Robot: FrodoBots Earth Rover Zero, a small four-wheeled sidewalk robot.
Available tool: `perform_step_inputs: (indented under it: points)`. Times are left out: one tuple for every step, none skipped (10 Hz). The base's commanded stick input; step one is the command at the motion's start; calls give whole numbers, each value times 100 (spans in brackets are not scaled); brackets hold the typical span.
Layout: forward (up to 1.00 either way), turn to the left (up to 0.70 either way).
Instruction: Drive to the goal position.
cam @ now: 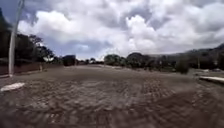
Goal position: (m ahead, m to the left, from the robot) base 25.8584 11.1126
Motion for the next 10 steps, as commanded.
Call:
perform_step_inputs:
  points:
    - [100,27]
    - [100,26]
    - [100,0]
    - [100,0]
    - [100,1]
    - [100,27]
    - [100,14]
    - [100,1]
    - [100,0]
    - [100,0]
